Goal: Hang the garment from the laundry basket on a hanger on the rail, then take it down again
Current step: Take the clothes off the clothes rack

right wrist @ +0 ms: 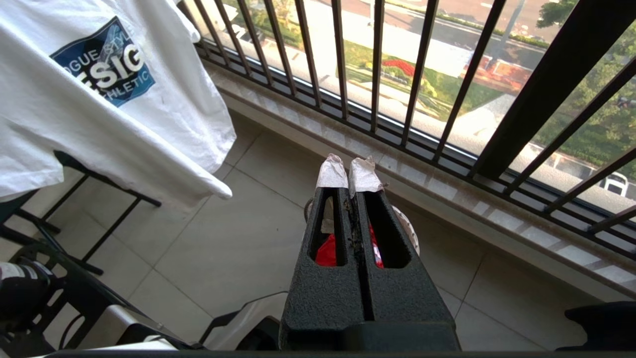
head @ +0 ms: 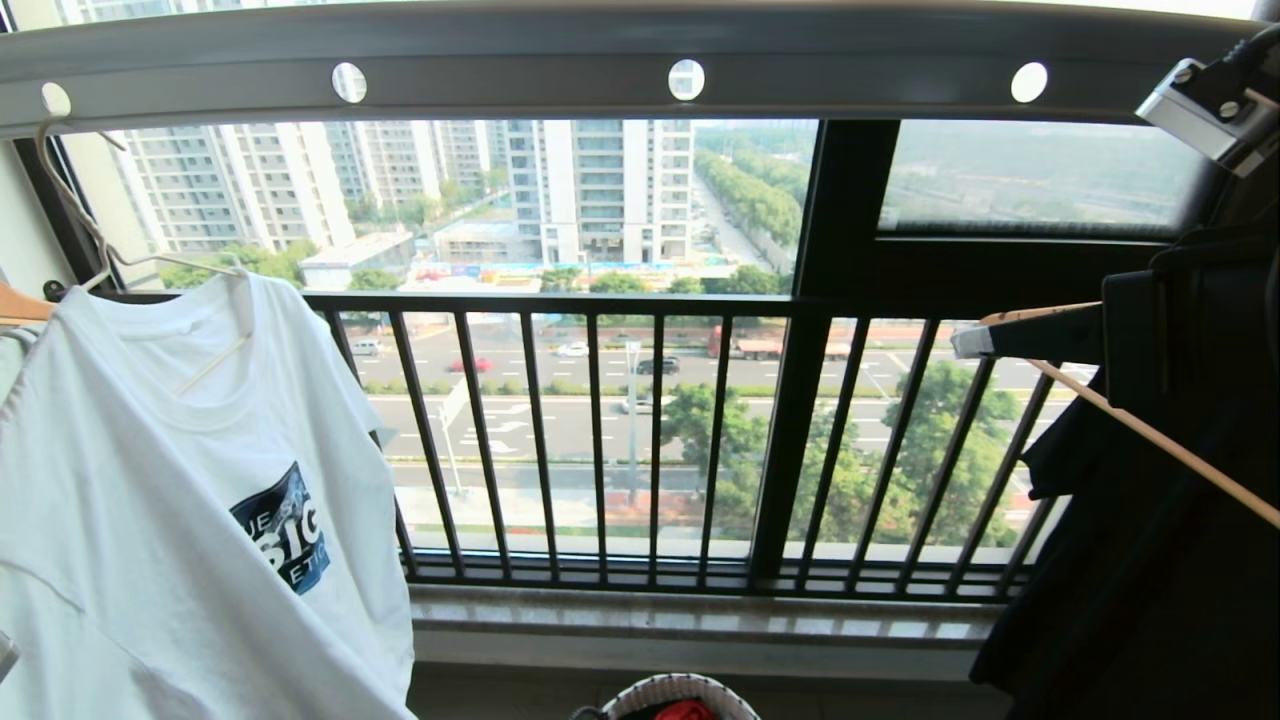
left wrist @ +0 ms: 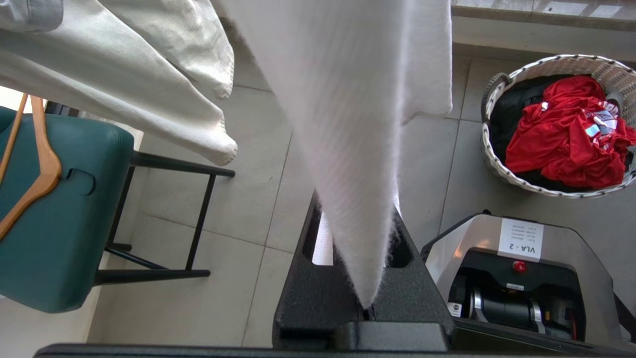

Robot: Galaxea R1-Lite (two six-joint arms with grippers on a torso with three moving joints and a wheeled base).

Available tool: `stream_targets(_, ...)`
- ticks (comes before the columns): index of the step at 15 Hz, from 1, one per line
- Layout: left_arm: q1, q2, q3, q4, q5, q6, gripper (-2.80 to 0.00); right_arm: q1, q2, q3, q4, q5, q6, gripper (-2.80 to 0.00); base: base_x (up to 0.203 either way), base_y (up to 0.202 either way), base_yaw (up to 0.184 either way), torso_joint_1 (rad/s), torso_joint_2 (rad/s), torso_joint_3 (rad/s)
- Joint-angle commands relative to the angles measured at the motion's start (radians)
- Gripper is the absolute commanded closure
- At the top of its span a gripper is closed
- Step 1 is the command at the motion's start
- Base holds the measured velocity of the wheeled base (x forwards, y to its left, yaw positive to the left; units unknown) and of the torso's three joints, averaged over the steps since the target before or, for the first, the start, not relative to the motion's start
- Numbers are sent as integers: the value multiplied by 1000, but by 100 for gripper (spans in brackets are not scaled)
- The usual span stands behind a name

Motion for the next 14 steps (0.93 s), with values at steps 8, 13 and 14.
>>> stream_targets(8,0,-80,127,6,-1,9,0,0,4,2,2,1,0,0,0,0,0,0,0,0)
stream_targets(13,0,-48,166,7,-1,9,0,0,4,4,2,1,-1,0,0,0,0,0,0,0)
stream_targets(14,0,-43,176,7,0,9,0,0,4,5,2,1,-1,0,0,0,0,0,0,0)
